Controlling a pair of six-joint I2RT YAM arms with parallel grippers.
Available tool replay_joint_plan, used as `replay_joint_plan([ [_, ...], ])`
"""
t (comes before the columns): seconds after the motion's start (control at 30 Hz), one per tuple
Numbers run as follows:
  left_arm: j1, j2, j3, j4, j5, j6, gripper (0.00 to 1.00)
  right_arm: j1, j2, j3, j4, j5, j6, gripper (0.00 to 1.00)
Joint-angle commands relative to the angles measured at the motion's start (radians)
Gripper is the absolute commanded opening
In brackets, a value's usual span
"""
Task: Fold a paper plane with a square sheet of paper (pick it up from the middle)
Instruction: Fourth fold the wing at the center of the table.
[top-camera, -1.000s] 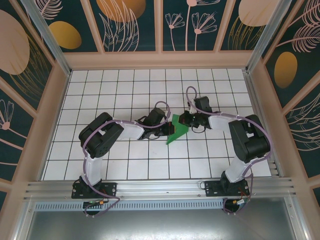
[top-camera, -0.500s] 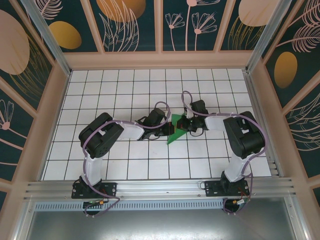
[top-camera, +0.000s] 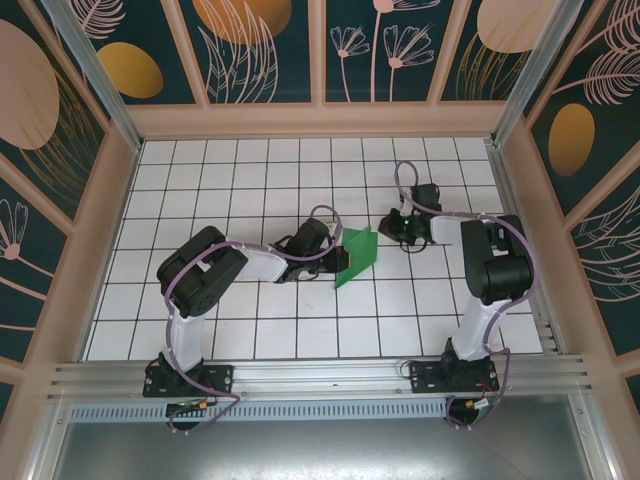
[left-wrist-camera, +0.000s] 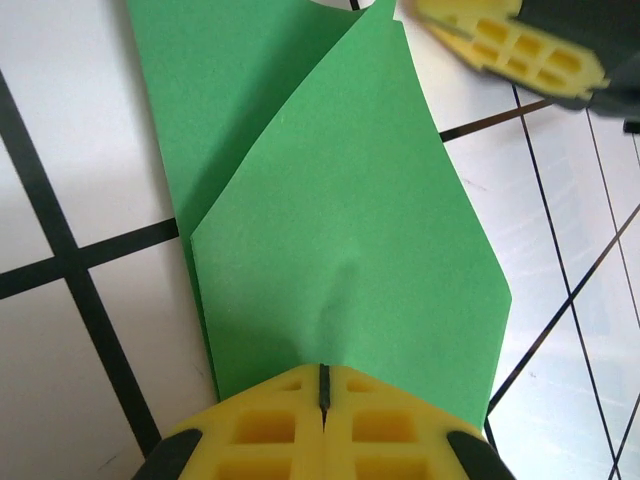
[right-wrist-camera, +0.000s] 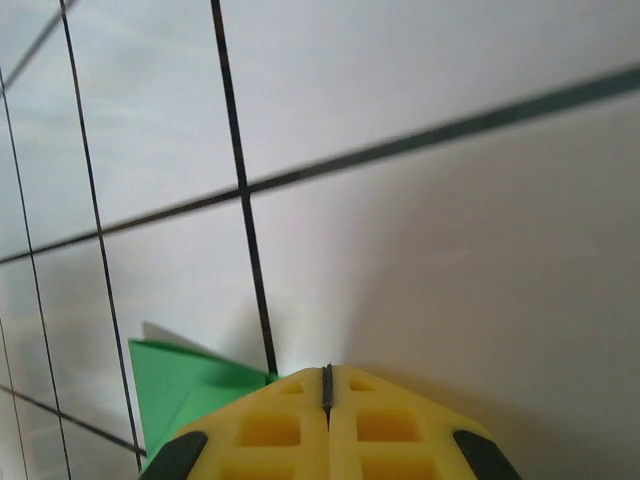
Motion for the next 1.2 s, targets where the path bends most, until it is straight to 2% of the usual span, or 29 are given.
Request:
replay_joint_plan([
  [0.0,0.002,0.046,-0.053,-0.240,-0.077,0.040,0.00,0.013,-0.080,-0.019,0.024,-0.021,-0.028,0.00],
  [0.2,0.003,0.025,-0.040,-0.289,-0.140,0.081,0.00,0.114,-0.134,-0.085,0.025,-0.080,-0.037,0.00],
  [0.33,0.011,0.002,-0.053,-0.301,-0.159,0.088,0.00,0.185,-0.092,-0.093,0.047,-0.084,-0.027,0.00],
  [0.5,0.012,-0.005,-0.068,-0.281,-0.132,0.085,0.00,0.195,-0.018,-0.058,0.046,-0.094,-0.032,0.00],
  [0.6,0.011,-0.005,-0.071,-0.279,-0.126,0.087,0.00,0.171,0.022,-0.021,0.033,-0.073,-0.039,0.00],
  [0.93,0.011,0.000,-0.077,-0.264,-0.098,0.094,0.00,-0.003,0.141,0.108,0.024,-0.026,0.010,0.00],
  [1.17,0.011,0.005,-0.071,-0.242,-0.081,0.084,0.00,0.002,0.007,0.083,0.029,-0.054,0.016,0.00],
])
